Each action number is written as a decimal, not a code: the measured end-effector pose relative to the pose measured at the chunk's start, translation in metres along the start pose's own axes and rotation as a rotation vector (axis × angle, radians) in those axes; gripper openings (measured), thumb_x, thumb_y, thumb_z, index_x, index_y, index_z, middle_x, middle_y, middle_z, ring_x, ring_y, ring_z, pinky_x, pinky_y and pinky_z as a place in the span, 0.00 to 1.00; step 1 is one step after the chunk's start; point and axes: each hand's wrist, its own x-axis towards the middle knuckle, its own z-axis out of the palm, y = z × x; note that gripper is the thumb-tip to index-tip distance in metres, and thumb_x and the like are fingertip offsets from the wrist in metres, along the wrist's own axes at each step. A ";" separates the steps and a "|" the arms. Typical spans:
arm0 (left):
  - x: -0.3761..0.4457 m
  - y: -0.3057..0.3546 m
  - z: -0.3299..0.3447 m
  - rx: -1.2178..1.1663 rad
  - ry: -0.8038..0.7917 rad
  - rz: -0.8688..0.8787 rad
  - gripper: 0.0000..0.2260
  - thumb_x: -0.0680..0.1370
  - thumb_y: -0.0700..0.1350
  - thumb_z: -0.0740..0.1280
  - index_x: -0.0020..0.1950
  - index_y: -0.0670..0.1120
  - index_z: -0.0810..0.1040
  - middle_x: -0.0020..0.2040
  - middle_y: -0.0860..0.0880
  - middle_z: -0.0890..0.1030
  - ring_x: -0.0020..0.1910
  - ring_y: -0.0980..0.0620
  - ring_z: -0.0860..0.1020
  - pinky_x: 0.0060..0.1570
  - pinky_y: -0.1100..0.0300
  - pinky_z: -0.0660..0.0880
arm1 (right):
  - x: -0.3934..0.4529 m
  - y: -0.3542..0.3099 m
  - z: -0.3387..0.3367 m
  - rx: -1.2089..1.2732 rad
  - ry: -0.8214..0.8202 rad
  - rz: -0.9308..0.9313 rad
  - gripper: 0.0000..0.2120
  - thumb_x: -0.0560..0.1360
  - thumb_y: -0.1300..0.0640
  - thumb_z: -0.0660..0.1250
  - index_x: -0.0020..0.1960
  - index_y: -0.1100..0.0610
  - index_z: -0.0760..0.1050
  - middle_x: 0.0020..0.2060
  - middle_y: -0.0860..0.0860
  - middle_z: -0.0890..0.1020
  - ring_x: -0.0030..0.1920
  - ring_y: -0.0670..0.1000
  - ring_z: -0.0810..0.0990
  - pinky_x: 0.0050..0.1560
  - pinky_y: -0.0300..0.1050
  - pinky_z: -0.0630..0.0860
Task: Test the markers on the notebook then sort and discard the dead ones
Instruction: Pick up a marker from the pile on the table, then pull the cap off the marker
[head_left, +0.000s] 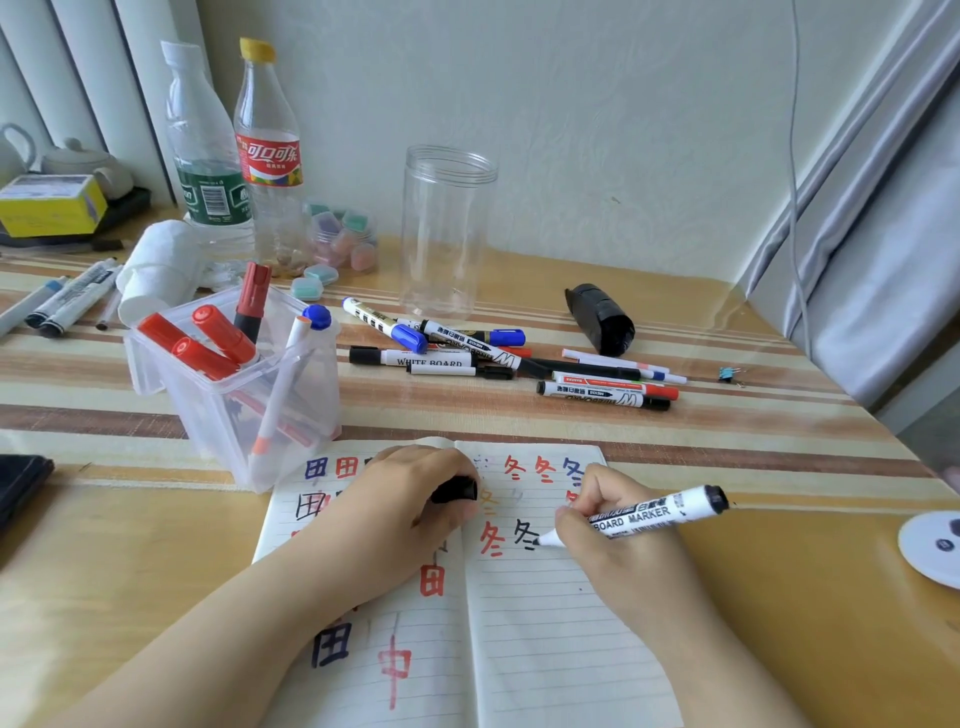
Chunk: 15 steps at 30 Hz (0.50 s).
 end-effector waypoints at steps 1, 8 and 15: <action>0.000 0.002 -0.001 -0.026 0.003 0.021 0.08 0.73 0.51 0.63 0.50 0.56 0.75 0.45 0.58 0.77 0.45 0.58 0.74 0.46 0.66 0.70 | 0.000 -0.002 -0.001 0.039 0.009 -0.029 0.14 0.67 0.58 0.68 0.29 0.57 0.64 0.20 0.44 0.64 0.22 0.42 0.60 0.24 0.32 0.58; -0.002 0.017 -0.003 -0.135 -0.019 0.145 0.09 0.74 0.57 0.59 0.53 0.58 0.71 0.41 0.58 0.78 0.39 0.60 0.74 0.39 0.72 0.69 | 0.002 -0.009 0.004 0.238 -0.054 -0.109 0.11 0.64 0.45 0.67 0.33 0.51 0.70 0.24 0.43 0.72 0.27 0.41 0.67 0.30 0.31 0.64; -0.002 0.022 0.001 -0.201 -0.045 0.221 0.09 0.75 0.56 0.61 0.53 0.56 0.72 0.42 0.59 0.79 0.40 0.65 0.74 0.41 0.74 0.69 | 0.002 -0.005 0.008 0.228 -0.160 -0.059 0.10 0.62 0.45 0.71 0.33 0.50 0.74 0.29 0.50 0.78 0.31 0.45 0.72 0.34 0.37 0.68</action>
